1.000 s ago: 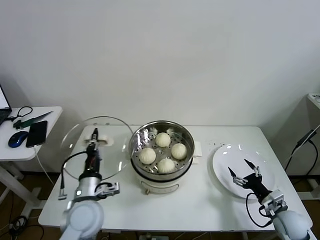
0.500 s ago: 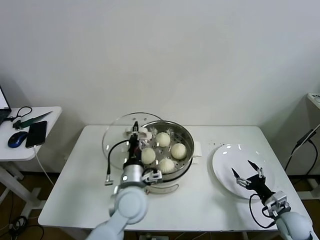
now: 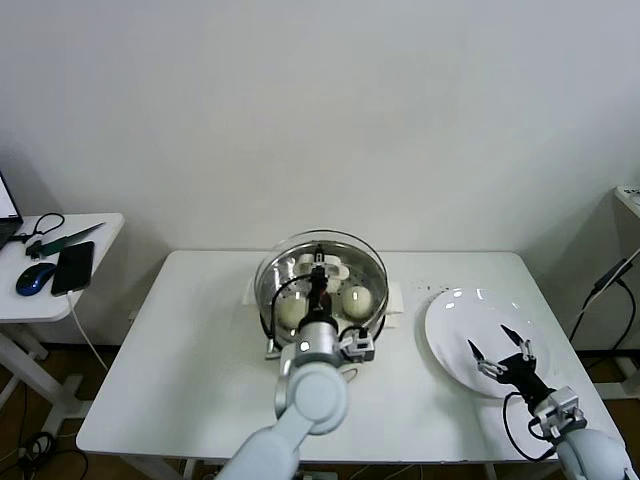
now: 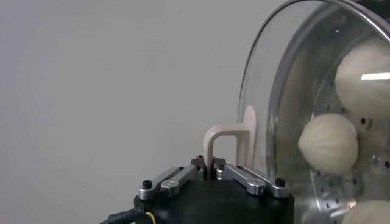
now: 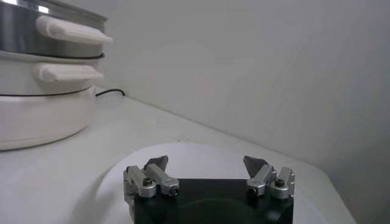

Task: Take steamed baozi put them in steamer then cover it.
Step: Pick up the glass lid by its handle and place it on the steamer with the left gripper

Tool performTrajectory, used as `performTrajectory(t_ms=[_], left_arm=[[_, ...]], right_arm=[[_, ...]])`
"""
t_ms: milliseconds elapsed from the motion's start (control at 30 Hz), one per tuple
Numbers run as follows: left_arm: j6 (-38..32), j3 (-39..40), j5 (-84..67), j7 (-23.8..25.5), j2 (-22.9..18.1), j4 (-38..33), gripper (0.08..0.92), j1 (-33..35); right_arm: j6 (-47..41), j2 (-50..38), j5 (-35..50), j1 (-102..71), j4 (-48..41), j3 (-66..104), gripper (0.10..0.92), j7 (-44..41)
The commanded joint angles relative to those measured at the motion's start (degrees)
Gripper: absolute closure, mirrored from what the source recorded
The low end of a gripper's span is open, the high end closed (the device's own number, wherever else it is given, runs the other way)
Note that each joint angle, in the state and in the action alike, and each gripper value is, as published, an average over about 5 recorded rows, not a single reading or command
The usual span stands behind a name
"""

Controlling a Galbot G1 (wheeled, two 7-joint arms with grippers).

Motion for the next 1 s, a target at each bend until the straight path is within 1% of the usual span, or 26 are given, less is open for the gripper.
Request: performTrajectory(t_ms=[33, 467, 1000], left_arm=[[2.15, 1.52, 0.02, 0.39, -2.95, 4.98, 0.842, -1.59], [2.03, 0.47, 0.33, 0.52, -2.45, 5.6, 0.842, -1.03], [1.97, -0.19, -0.47, -1.92, -2.0, 5.94, 0.842, -0.13]], right_arm=[[0.21, 0.01, -0.04, -0.13, -0.28, 0.3, 0.203, -0.12], [0.46, 0.04, -0.14, 0.1, -0.6, 0.37, 0.203, -0.33], [0.72, 0.48, -1.28, 0.07, -0.55, 0.35, 0.203, -0.63]])
